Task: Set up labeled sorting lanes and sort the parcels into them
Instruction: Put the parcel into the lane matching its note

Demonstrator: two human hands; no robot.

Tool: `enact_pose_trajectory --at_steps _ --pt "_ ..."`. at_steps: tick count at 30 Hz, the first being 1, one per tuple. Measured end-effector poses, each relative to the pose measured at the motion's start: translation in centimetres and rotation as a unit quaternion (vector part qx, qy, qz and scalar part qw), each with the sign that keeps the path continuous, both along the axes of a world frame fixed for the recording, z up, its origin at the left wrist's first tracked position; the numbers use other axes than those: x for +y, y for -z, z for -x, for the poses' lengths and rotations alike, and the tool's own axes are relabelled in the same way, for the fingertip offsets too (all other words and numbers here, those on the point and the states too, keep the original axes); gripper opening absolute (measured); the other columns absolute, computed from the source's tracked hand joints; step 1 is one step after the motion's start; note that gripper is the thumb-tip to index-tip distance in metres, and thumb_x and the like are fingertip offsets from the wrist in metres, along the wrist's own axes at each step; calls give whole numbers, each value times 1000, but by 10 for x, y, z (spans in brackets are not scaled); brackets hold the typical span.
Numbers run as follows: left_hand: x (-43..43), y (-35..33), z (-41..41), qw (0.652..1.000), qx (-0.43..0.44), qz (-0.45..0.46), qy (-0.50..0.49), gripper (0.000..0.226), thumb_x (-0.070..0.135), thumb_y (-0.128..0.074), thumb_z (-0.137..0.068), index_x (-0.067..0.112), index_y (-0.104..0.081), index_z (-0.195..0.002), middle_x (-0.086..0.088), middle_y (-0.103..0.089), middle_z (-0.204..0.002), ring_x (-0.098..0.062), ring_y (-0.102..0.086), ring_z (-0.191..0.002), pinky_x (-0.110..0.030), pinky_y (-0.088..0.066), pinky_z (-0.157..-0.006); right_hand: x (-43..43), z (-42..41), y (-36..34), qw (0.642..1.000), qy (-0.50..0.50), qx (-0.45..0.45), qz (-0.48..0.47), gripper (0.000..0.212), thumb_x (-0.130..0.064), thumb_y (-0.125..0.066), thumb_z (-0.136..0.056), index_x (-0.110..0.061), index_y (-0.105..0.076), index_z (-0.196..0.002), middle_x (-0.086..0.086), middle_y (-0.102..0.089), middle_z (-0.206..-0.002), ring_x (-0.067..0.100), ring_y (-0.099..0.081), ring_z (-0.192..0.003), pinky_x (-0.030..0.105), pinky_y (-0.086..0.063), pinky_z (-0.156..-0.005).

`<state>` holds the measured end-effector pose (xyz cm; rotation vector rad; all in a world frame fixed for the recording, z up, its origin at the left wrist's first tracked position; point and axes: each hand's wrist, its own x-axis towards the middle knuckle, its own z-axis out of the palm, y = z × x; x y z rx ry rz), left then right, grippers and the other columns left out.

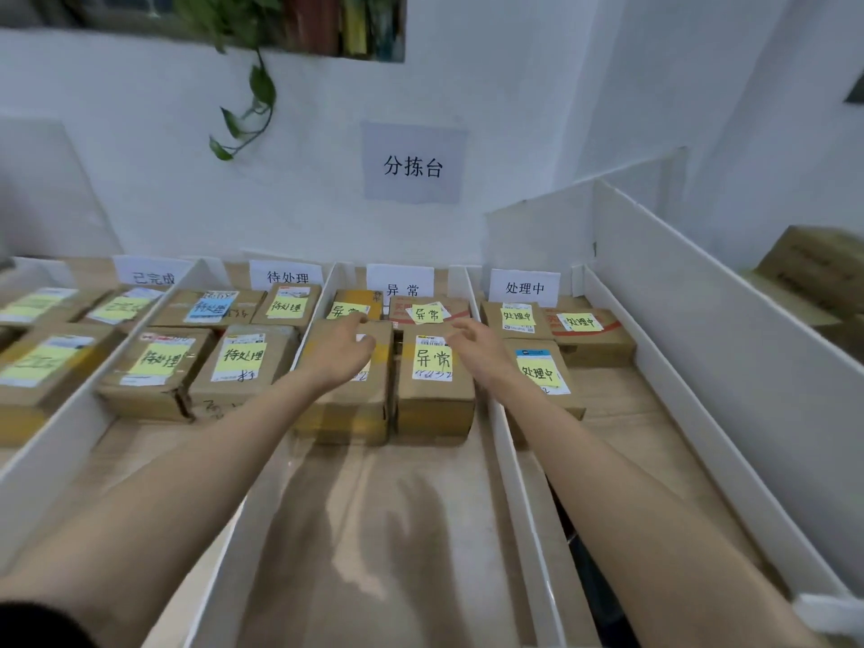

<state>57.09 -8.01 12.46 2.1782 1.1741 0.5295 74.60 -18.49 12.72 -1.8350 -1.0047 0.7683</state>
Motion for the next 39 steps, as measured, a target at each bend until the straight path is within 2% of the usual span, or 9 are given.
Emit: enact_pose_trajectory --at_steps 4,8,13,16,19,22,25,33,39 --pt "-11 -33 39 997 -38 -46 -39 43 16 -42 -97 7 -41 -138 -10 -44 -143 -26 -45 -124 -29 -32 -91 2 31 -26 999 -28 2 -34 38 -25 -46 -98 -21 -47 -136 0 -48 -135 16 -50 -107 27 -43 -79" --pt "-12 -53 87 993 -56 -60 -87 42 19 -42 -98 6 -42 -137 -13 -45 -142 -28 -43 -128 -35 -34 -102 13 67 -45 996 -71 -1 -61 38 -24 -47 -98 -19 -48 -136 -2 -52 -129 13 -48 -108 23 -38 -80" --pt "-23 -68 154 984 -58 -65 -153 43 20 -43 -97 8 -43 -138 -9 -46 -141 -27 -42 -130 -34 -32 -104 29 119 -62 986 -142 -45 -79 36 -25 -43 -99 -19 -49 -134 -1 -51 -129 11 -47 -108 26 -37 -84" --pt "-35 -76 194 977 -37 -81 -194 42 21 -43 -97 7 -44 -136 -9 -48 -139 -26 -46 -124 -33 -35 -100 40 157 -68 977 -185 -66 -86 35 -25 -42 -100 -17 -50 -133 -2 -50 -131 14 -51 -106 22 -39 -76" --pt "-47 -82 237 969 -15 -85 -233 41 21 -43 -96 5 -47 -133 -8 -51 -134 -24 -47 -121 -31 -35 -93 50 200 -70 968 -220 -70 -97 37 -26 -42 -99 -15 -51 -134 1 -52 -136 18 -51 -118 26 -41 -87" --pt "-57 -86 286 960 4 -88 -265 53 38 -40 -87 6 -52 -128 -12 -55 -132 -28 -50 -121 -34 -39 -96 57 245 -73 956 -265 -70 -107 34 -26 -42 -99 -15 -54 -130 1 -55 -132 17 -52 -115 27 -38 -89" --pt "-64 -89 330 945 13 -95 -314 28 22 -44 -93 10 -56 -114 -10 -59 -115 -31 -53 -113 -33 -39 -86 62 289 -79 948 -294 -55 -113 34 -27 -41 -100 -16 -55 -129 -5 -54 -123 11 -48 -110 26 -35 -87" --pt "-78 -97 451 910 42 -125 -393 31 18 -44 -95 6 -54 -122 -14 -57 -126 -30 -52 -114 -40 -42 -94 74 408 -90 930 -340 -62 -127 32 -30 -42 -98 -19 -60 -122 -4 -59 -119 17 -52 -113 35 -42 -96" --pt "-91 -95 539 892 46 -130 -430 27 17 -45 -95 3 -56 -115 -18 -59 -120 -33 -53 -108 -35 -39 -83 80 501 -94 913 -378 -48 -148 28 -24 -42 -98 -17 -61 -117 -6 -56 -108 14 -51 -103 21 -38 -70"
